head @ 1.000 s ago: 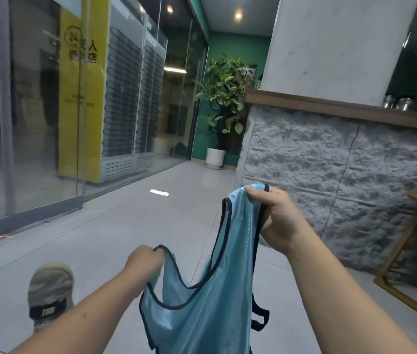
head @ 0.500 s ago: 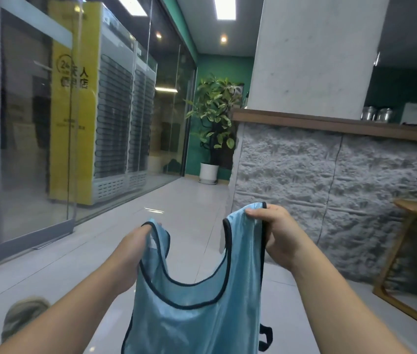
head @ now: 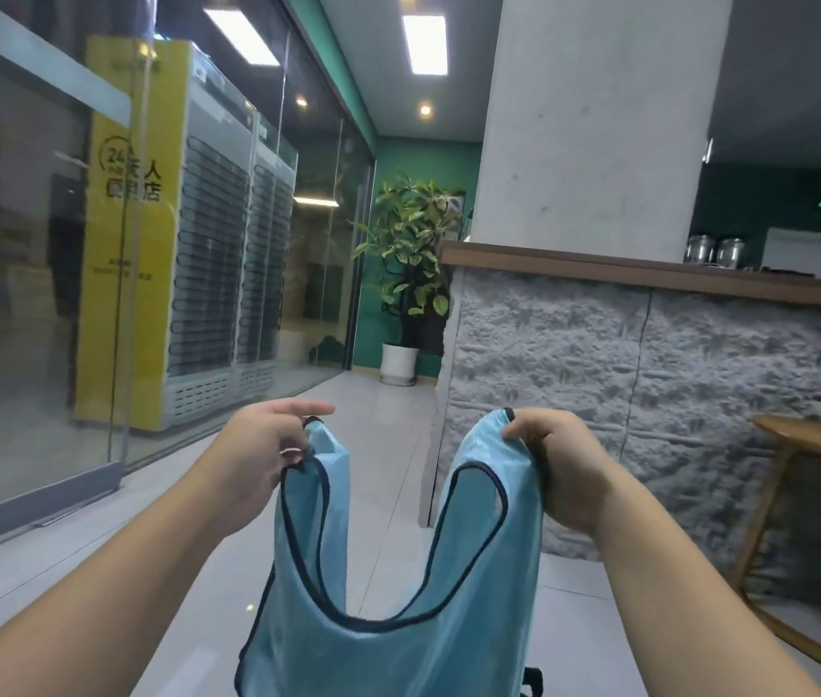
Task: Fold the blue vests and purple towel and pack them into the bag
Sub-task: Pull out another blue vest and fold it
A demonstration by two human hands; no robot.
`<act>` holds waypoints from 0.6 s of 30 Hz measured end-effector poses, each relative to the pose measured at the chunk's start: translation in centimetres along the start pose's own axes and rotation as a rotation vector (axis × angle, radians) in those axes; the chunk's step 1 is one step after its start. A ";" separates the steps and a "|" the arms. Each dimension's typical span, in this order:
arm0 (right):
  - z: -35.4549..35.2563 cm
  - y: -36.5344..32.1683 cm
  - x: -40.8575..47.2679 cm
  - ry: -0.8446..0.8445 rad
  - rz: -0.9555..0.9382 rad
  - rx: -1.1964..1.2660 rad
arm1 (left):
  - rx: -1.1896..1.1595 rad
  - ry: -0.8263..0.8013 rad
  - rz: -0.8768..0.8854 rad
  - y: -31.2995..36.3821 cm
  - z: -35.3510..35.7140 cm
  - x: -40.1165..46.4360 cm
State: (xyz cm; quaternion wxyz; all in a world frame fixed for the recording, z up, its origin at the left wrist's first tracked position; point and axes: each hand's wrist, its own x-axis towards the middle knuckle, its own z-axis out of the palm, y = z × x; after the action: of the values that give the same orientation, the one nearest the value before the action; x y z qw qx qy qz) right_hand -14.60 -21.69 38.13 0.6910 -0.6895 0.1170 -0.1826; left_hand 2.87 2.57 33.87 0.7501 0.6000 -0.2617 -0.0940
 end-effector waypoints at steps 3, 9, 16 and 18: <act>-0.1 -0.5 0.1 -0.016 -0.008 -0.225 | 0.121 -0.001 0.094 -0.5 -0.2 0.2; -1.0 -2.5 0.2 0.009 -0.089 -0.619 | 0.011 0.057 0.232 -1.1 -0.7 -0.1; -1.0 -0.6 0.8 0.077 -0.249 -0.211 | -0.119 -0.010 0.211 -1.4 -0.6 -0.1; -0.9 0.1 1.0 0.083 -0.259 -0.113 | -0.123 -0.013 0.207 -1.6 -0.5 -0.1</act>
State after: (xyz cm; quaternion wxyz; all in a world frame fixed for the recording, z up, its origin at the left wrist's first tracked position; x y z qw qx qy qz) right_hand -14.09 -22.91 38.13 0.6164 -0.7285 0.0655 -0.2915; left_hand 3.35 2.61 32.26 0.7894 0.5222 -0.3208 -0.0357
